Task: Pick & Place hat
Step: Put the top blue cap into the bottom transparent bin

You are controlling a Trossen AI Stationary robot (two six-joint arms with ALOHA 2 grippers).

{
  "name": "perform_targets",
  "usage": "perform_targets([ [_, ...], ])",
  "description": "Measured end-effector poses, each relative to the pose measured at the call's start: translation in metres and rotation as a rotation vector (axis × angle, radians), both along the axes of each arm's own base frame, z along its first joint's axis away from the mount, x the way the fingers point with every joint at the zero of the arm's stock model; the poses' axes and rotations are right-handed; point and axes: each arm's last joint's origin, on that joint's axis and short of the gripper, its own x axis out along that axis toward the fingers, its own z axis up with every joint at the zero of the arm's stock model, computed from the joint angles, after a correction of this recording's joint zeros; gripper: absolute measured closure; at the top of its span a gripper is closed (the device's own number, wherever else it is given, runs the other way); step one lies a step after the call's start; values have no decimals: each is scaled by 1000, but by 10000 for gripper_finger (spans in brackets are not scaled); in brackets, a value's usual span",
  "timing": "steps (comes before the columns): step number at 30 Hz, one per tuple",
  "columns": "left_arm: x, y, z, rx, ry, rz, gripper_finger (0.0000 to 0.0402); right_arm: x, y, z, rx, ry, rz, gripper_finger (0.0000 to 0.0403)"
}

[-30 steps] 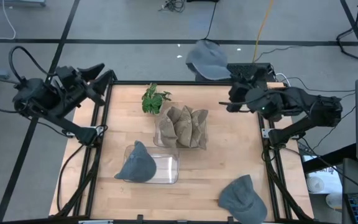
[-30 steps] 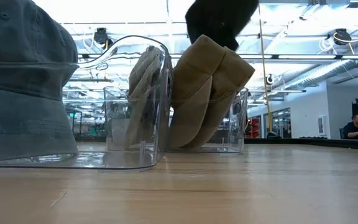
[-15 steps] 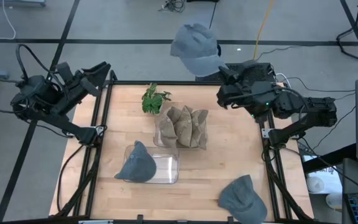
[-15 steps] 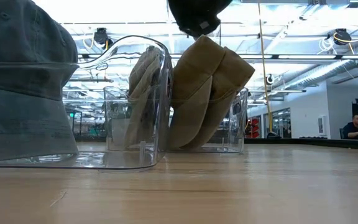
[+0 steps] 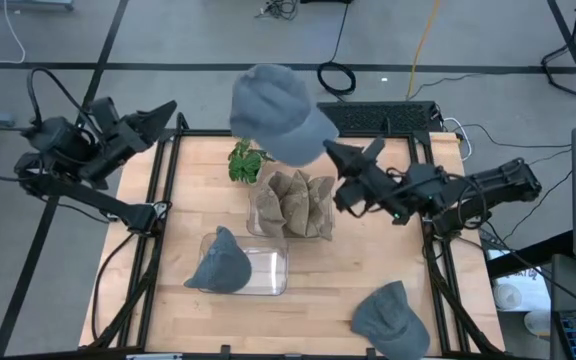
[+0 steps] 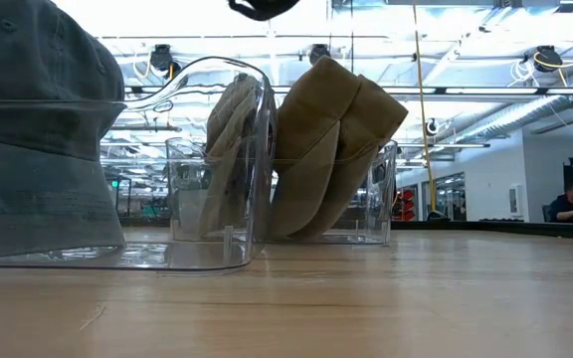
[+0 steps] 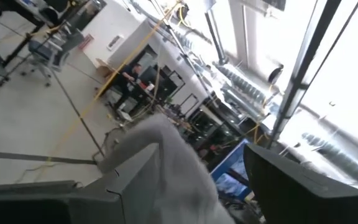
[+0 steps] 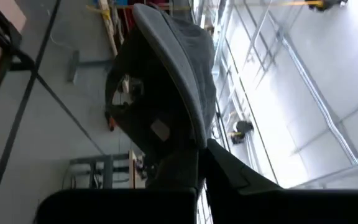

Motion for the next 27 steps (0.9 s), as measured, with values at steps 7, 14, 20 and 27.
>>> perform_targets([
  [7,-1,2,1,6,-30,-67,160,-5,26,-2,-5,-8,119,403],
  [14,6,3,-4,-40,-39,-201,160,-14,53,3,-11,-53,277,403],
  [20,21,3,-11,-143,-46,-380,160,-18,64,2,-13,-51,321,403],
  [27,48,2,-19,-274,-37,-535,160,-21,66,3,-7,-45,328,403],
])
